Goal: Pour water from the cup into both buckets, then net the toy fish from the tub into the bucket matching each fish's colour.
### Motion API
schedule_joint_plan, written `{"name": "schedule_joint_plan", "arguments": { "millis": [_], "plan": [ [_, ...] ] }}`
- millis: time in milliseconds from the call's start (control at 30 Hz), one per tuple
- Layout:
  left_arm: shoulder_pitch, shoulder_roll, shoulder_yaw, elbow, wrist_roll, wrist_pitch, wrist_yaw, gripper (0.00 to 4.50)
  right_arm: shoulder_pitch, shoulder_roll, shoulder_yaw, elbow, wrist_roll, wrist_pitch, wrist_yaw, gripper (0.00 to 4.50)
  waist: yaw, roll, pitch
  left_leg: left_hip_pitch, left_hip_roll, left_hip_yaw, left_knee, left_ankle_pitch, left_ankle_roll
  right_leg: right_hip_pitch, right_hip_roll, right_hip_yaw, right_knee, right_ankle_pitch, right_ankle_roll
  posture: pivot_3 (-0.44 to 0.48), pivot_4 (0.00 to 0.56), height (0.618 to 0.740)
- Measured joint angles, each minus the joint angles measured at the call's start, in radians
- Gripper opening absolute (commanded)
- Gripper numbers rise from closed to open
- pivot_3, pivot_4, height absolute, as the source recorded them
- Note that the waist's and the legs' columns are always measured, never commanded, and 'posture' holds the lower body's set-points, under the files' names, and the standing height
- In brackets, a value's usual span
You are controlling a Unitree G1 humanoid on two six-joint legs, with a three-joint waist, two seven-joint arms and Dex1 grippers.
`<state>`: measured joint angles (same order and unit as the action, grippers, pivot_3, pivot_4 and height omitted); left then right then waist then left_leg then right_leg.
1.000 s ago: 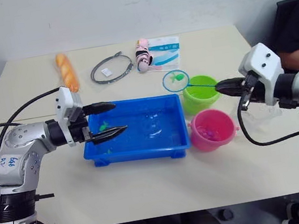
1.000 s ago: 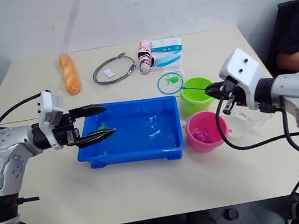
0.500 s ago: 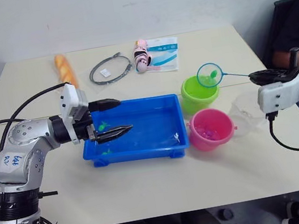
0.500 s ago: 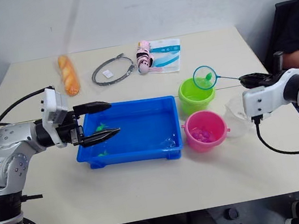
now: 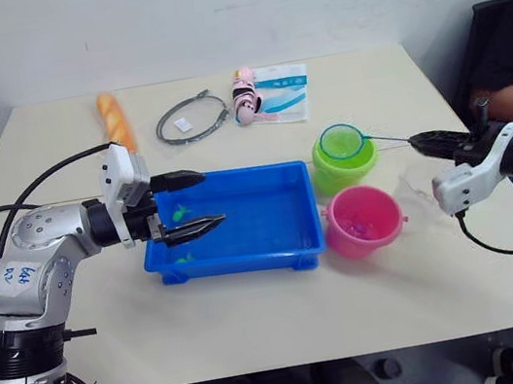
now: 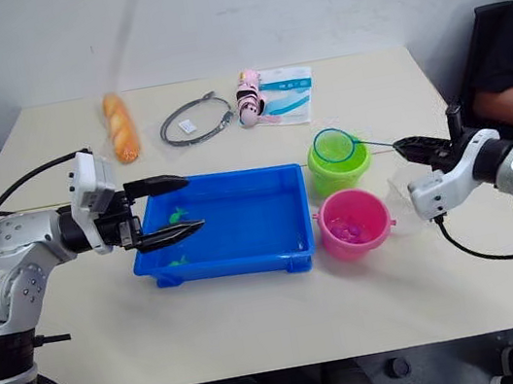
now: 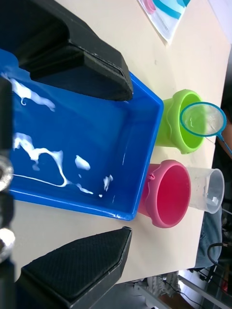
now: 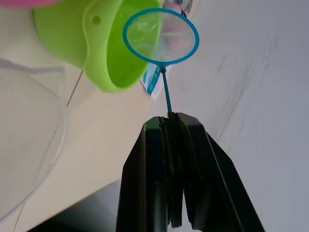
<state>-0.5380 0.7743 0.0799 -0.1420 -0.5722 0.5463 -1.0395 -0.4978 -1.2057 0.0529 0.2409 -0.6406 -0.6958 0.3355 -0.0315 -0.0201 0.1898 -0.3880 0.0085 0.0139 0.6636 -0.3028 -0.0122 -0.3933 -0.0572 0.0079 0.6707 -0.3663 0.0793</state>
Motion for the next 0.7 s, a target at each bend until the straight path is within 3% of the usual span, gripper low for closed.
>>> {"name": "schedule_joint_plan", "arguments": {
  "millis": [167, 300, 467, 567, 700],
  "plan": [
    [0.0, 0.007, 0.0, 0.003, 0.001, 0.0, 0.0, 4.48, -0.047, -0.013, -0.007, 0.043, 0.019, -0.002, 0.017, 0.0, 0.001, 0.0, 0.0, 0.0, 0.001, 0.0, 0.0, 0.0, 0.0, 0.0, 0.001, 0.0, 0.0, 0.0, 0.0, 0.0, 0.15, 0.74],
    [0.025, 0.04, 0.032, 0.003, -0.006, 0.013, -0.005, 4.48, -0.055, 0.089, -0.026, 0.035, 0.276, 0.124, 0.157, 0.0, -0.009, 0.0, 0.0, 0.001, 0.002, 0.0, 0.0, 0.0, 0.0, 0.001, 0.002, 0.0, 0.002, 0.0, 0.0, 0.0, 0.15, 0.74],
    [0.208, 0.16, 0.153, 0.012, -0.02, 0.044, -0.062, 4.48, -0.088, 0.223, 0.03, -0.191, 0.609, 0.39, 0.438, 0.0, -0.03, 0.0, 0.0, 0.002, 0.005, -0.002, 0.0, 0.0, 0.0, 0.0, 0.004, 0.0, 0.003, 0.0, -0.001, 0.0, 0.15, 0.74],
    [0.341, 0.224, 0.237, 0.002, -0.018, 0.052, -0.089, 4.48, -0.114, 0.324, 0.128, -0.325, 0.681, 0.532, 0.542, 0.0, -0.026, 0.0, 0.0, 0.002, 0.005, -0.004, 0.0, 0.0, 0.0, 0.0, 0.003, -0.001, 0.003, -0.001, -0.002, 0.0, 0.15, 0.74],
    [0.453, 0.258, 0.354, -0.02, -0.019, 0.074, -0.089, 4.48, -0.155, 0.437, 0.245, -0.365, 0.678, 0.642, 0.623, 0.0, -0.005, 0.0, 0.0, 0.0, 0.001, -0.006, 0.0, -0.003, 0.004, 0.0, -0.002, -0.003, 0.001, -0.001, -0.002, 0.0, 0.15, 0.74]
  ]
}}
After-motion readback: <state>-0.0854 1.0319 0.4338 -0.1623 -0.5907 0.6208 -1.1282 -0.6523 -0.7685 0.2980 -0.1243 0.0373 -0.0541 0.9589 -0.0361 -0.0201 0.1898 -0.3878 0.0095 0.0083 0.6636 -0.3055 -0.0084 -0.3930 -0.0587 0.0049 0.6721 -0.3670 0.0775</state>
